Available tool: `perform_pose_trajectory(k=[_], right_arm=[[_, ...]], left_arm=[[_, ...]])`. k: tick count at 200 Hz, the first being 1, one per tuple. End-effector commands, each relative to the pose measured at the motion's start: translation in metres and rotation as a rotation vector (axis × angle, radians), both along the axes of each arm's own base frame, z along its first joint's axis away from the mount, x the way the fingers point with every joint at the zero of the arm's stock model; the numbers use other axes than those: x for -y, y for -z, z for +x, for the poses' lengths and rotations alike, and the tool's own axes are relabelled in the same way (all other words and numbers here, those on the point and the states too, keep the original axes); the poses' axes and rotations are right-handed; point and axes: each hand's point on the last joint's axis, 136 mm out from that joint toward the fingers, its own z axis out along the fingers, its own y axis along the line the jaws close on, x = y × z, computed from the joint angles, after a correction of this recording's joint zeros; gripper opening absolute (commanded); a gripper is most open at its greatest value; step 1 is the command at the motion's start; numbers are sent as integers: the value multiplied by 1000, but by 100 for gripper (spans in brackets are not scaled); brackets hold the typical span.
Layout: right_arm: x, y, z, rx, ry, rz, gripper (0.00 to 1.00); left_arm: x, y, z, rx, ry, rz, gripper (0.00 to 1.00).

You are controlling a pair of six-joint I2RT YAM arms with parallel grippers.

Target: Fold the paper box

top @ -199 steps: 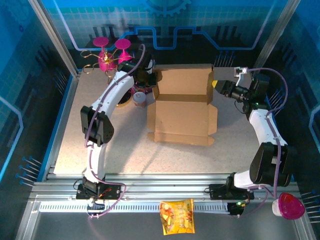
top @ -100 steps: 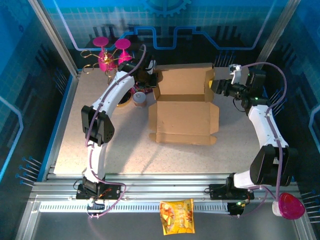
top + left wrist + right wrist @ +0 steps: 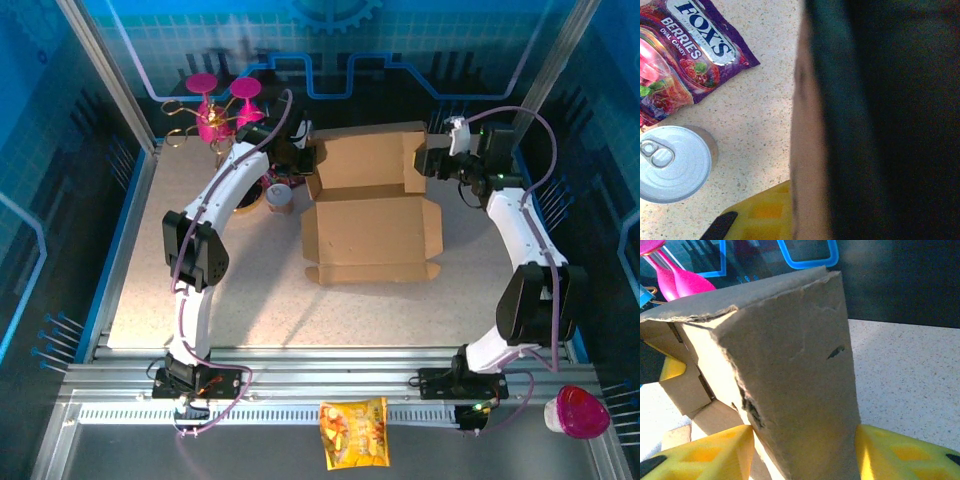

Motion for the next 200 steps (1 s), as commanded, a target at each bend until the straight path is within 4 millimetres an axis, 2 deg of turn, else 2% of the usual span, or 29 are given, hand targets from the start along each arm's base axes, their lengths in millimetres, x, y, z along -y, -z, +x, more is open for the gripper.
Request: perform_pose_trajectory(k=[1,32,58,93,123,155,174,200], right_arm=[[-11,3,7,0,-20,-50,56],[-15,16,20,-20,7,-124,47],[-18,17,27,-21,43,-176,22],[-19,23,28,-12,156,-339,0],[-7,23,22,-7,271,-402,0],[-11,21,17,10,269,-423,0],[-12,24,19,6,260,-435,17],[-12,28,26,1,256,-449,24]], left_arm=[[8,-22,-8,38,62,-39,0],[10,-23,-9,41,69,-40,0],[10,-22,-9,40,69,-40,0],[9,-22,-8,34,53,-40,0],[8,-21,-9,23,33,-40,0],[13,-19,-13,12,44,-38,0],[17,-19,-15,13,56,-38,0],[20,-22,-16,20,67,-43,0]])
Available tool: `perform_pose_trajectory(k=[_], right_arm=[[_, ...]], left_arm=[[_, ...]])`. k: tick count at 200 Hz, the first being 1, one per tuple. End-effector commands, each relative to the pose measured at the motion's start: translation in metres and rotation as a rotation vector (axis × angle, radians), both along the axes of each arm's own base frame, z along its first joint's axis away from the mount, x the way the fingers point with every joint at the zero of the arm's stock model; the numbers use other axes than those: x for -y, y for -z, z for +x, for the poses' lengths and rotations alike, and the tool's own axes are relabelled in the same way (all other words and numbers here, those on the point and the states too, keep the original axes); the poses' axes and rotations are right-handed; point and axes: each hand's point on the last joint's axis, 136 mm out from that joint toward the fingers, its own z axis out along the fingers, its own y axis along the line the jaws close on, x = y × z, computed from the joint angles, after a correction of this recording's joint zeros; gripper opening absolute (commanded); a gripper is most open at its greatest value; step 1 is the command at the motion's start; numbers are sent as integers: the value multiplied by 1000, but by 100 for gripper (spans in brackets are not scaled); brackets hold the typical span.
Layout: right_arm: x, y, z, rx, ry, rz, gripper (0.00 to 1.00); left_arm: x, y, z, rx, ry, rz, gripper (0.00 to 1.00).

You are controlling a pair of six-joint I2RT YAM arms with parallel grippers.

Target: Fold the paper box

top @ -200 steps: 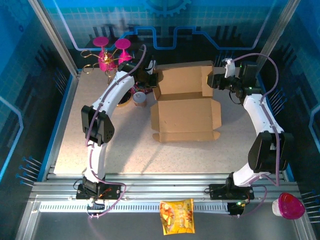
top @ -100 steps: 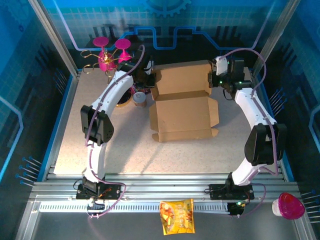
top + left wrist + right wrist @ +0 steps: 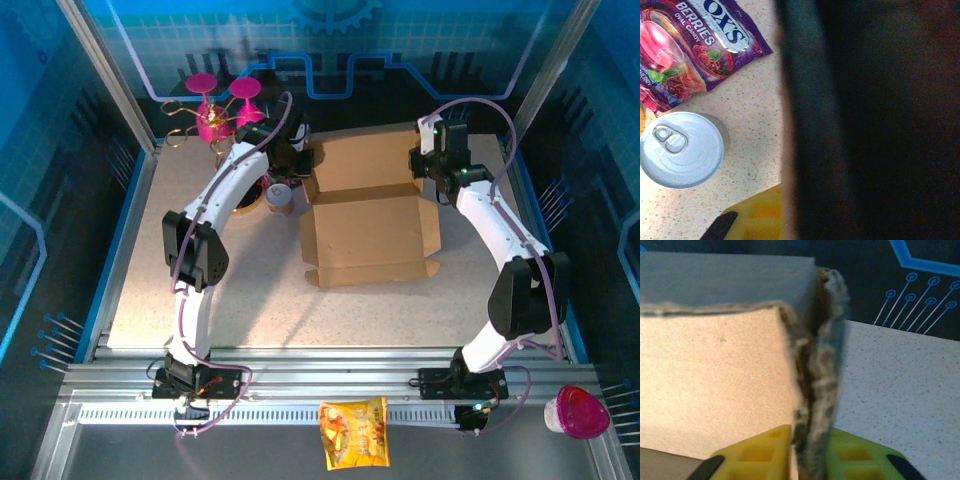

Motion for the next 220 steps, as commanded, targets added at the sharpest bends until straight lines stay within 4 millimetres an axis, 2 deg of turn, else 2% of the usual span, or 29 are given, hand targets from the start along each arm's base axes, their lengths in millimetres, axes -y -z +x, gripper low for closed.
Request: perform_pose_trajectory(k=[1,18,37,59,110,150,174,220], right_arm=[[-12,5,2,-12,-38,-22,24],[-11,8,7,-23,-36,-39,21],[-6,8,11,-29,-12,-64,9],[4,5,12,-26,58,-121,0],[33,0,3,-71,300,-328,0],[49,-4,-13,-120,475,-380,0],[45,-6,-17,-121,518,-435,0],[30,-8,-20,-122,501,-391,0]], left_arm=[[26,-29,-10,50,84,-80,0],[26,-30,-10,51,83,-78,0],[25,-30,-11,51,79,-74,0],[23,-29,-11,45,67,-70,0],[13,-21,-9,-2,-36,-24,0],[6,-15,-8,-9,-161,63,0],[3,-13,-8,-4,-214,102,0],[-11,-13,-6,23,-279,184,0]])
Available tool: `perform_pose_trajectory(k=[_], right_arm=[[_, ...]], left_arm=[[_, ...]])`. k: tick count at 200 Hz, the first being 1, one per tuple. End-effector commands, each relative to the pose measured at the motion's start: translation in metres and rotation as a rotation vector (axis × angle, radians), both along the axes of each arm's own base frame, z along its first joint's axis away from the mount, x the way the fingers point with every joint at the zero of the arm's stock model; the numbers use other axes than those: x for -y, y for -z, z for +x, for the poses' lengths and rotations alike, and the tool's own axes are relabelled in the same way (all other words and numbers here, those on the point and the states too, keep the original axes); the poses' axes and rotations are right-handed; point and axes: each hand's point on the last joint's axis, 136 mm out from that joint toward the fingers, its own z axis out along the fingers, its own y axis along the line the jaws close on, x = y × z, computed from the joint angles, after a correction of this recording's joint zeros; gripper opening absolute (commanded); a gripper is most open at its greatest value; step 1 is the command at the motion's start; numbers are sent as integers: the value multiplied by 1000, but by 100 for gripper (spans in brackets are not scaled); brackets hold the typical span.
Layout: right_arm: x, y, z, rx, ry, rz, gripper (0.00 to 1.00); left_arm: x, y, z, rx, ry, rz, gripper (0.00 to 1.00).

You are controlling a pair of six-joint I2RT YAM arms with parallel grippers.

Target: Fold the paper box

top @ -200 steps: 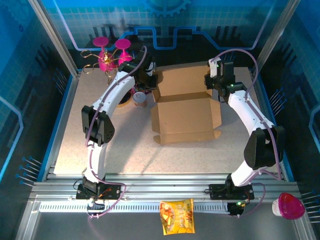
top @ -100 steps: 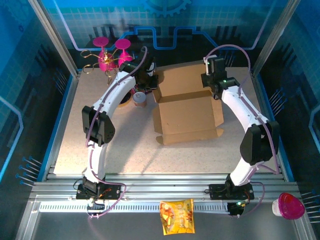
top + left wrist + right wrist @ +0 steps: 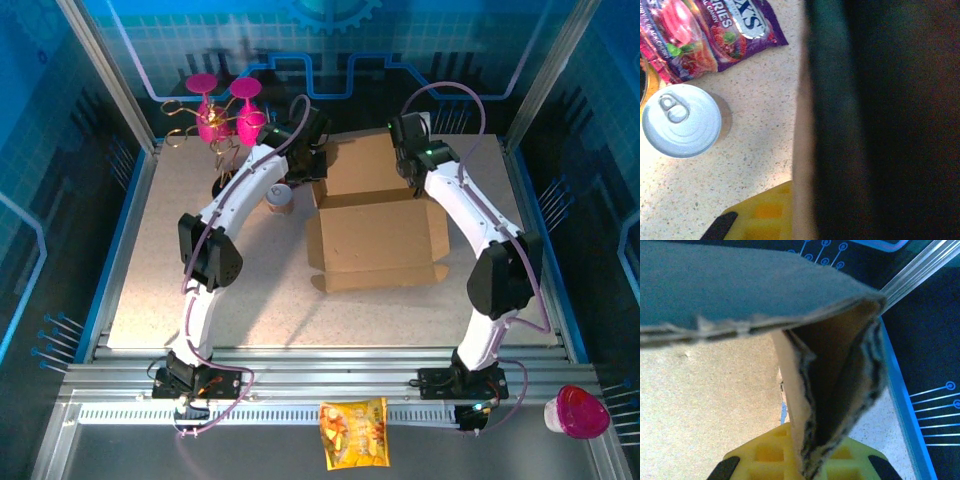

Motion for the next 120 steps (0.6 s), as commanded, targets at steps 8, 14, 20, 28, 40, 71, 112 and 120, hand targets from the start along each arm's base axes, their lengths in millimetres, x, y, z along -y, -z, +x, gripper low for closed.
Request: perform_pose_trajectory(k=[8,14,20,28,40,71,112,120], right_arm=[[11,-8,-12,-11,80,-68,0],[9,-9,-13,-6,80,-64,0],[8,-10,-15,-3,79,-60,0],[6,-11,-17,3,83,-53,0],[4,-10,-20,3,90,-45,0],[-7,-5,-26,-2,83,-24,0],[-11,5,-30,-17,75,4,0],[-10,8,-30,-22,76,11,0]], left_arm=[[-24,-11,4,45,-93,105,0],[-27,-9,5,45,-100,121,0],[-30,-8,5,46,-110,135,0],[-32,-6,5,44,-116,147,0],[-34,-4,6,44,-130,163,0],[-34,-6,7,80,-137,224,0],[-15,-3,9,82,-79,148,0],[-10,-4,8,78,-62,124,10]])
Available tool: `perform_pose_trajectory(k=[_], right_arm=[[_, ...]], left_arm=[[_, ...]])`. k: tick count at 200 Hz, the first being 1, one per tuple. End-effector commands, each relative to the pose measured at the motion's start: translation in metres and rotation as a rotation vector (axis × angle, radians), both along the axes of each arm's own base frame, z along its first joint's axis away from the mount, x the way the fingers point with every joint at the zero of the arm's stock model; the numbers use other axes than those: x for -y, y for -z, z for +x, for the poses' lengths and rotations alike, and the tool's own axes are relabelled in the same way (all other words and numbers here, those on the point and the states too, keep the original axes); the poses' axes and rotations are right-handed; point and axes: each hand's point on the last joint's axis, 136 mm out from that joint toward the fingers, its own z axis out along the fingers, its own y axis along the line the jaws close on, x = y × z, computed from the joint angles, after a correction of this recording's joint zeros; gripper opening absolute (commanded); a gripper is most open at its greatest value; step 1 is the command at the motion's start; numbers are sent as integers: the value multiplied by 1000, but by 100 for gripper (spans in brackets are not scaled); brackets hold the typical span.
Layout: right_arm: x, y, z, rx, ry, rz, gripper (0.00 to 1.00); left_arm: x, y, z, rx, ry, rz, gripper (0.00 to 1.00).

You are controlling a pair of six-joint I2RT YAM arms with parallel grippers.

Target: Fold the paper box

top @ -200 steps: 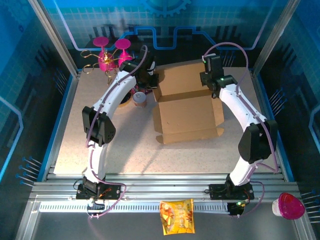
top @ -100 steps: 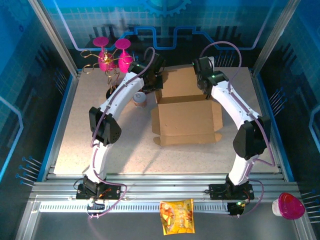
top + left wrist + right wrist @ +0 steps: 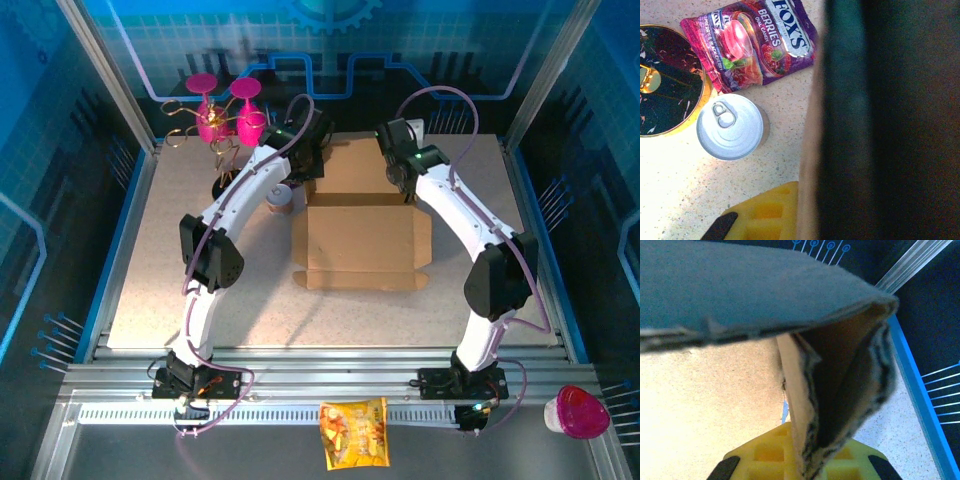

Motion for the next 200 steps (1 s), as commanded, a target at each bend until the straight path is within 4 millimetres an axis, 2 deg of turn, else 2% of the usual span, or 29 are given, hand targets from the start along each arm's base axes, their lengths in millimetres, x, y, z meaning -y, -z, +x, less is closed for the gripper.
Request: perform_pose_trajectory(k=[1,19,27,72,98,141,159,179,200], right_arm=[[11,1,-14,-23,33,-40,0],[16,9,-14,-41,36,-24,0],[21,12,-15,-50,44,-18,0],[44,35,-21,-110,101,32,0],[59,50,-26,-151,152,60,0],[92,76,-43,-226,295,155,0],[106,92,-53,-260,367,220,0],[118,111,-64,-310,454,297,0],[126,131,-76,-363,532,367,0]], left_arm=[[9,0,4,22,30,1,11],[21,-7,1,15,73,-70,36],[26,-12,-2,10,84,-102,43],[47,-35,-21,-40,111,-298,57],[53,-46,-32,-69,103,-371,59],[40,-62,-53,-96,-52,-424,52],[32,-55,-71,-155,-186,-447,48],[28,-37,-96,-236,-309,-413,49],[46,-18,-120,-349,-324,-447,56]])
